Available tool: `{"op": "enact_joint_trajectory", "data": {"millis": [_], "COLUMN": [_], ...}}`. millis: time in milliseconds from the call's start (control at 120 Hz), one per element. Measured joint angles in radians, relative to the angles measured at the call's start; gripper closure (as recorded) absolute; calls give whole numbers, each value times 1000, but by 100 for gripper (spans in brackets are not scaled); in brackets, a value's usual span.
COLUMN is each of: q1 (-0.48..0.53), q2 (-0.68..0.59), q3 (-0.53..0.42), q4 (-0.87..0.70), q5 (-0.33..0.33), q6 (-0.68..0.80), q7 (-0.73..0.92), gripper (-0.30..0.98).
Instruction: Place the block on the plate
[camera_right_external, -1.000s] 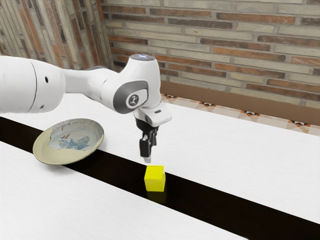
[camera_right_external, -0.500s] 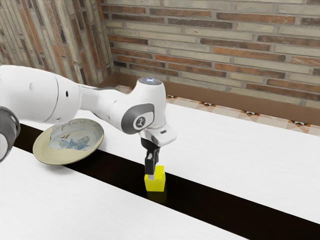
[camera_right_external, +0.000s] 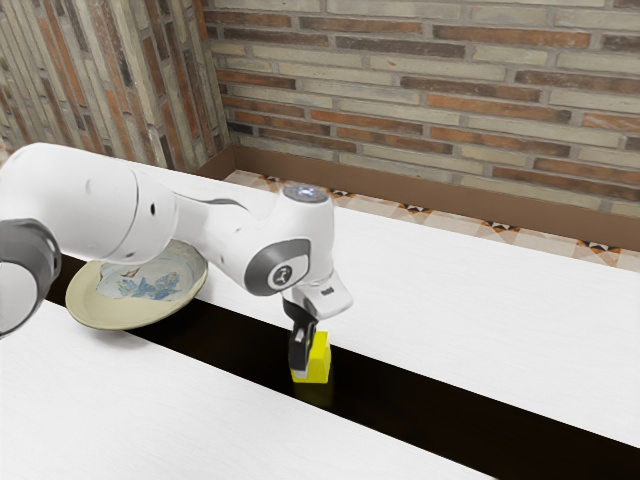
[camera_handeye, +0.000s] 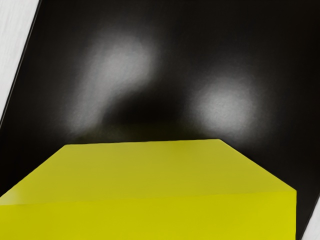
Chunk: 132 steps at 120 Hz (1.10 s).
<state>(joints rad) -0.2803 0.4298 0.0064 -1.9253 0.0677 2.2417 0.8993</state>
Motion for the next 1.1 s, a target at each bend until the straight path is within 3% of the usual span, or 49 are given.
{"op": "enact_joint_trajectory", "data": {"millis": [58,192,325,542,800,1100], "q1": [0,1,2,23,171,368], "q2": [2,1,-13,-143,-282,-310], "q3": [0,0,0,-2,-2,14], "q4": [-1,-2,0,0,-1,12], "q5": [0,5,12,0,-18,-9], "q6": [3,10,13,-22,-200,-326], "q7": [-1,-6,-13,-13,-5,36], "gripper": [4,30,31,31,30,30]}}
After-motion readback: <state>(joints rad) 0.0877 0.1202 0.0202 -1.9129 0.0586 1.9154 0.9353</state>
